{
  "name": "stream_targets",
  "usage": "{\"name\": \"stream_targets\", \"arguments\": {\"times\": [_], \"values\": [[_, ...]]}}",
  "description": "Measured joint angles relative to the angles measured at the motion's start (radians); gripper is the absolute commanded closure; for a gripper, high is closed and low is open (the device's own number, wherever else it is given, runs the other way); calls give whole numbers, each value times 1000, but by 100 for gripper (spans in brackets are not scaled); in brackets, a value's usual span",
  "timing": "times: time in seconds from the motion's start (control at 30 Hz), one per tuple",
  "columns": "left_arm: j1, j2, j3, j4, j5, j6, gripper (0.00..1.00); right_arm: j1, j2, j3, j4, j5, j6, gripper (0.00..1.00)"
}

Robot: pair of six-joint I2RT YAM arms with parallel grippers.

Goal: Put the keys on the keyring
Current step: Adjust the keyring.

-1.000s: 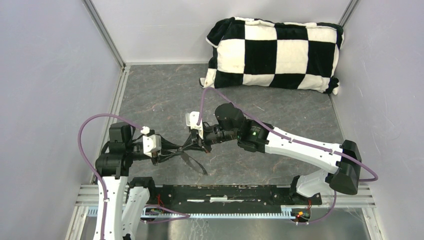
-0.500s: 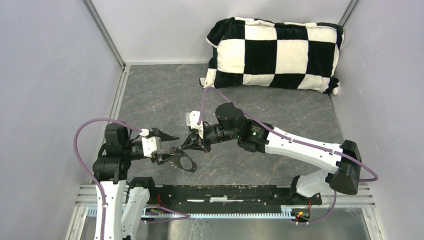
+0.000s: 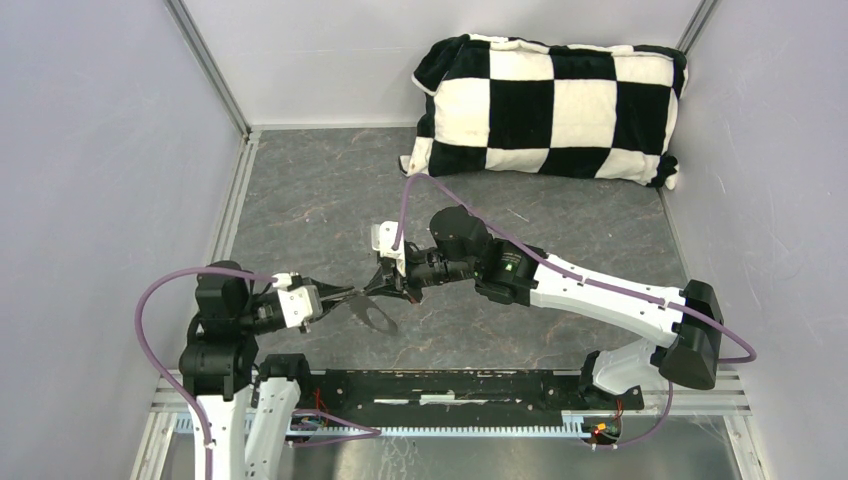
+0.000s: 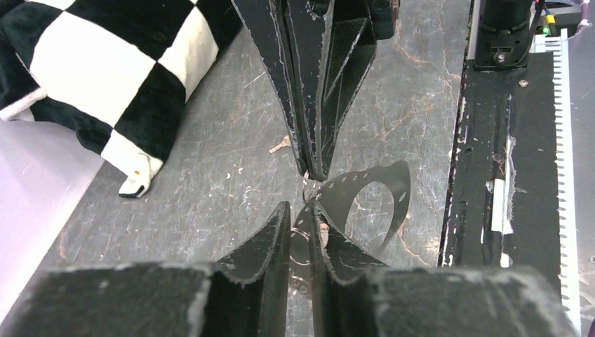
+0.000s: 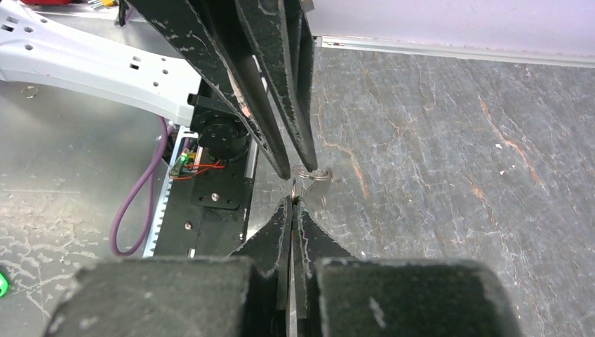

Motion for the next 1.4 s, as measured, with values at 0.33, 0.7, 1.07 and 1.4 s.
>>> {"name": "stream_targets", "arguments": {"times": [0.33, 0.7, 1.07, 1.4], "values": [[0, 164, 101, -231, -14, 94, 85, 0, 0, 0, -30, 61, -15, 99], [0, 306, 111, -445, 14, 329, 57, 0, 0, 0, -32, 71, -14, 99], [0, 343, 85, -410, 85, 329, 54, 0, 0, 0, -24, 44, -6, 99], [0, 355, 80, -377, 117, 329, 66, -1, 6, 2, -24, 11, -2, 99]]}}
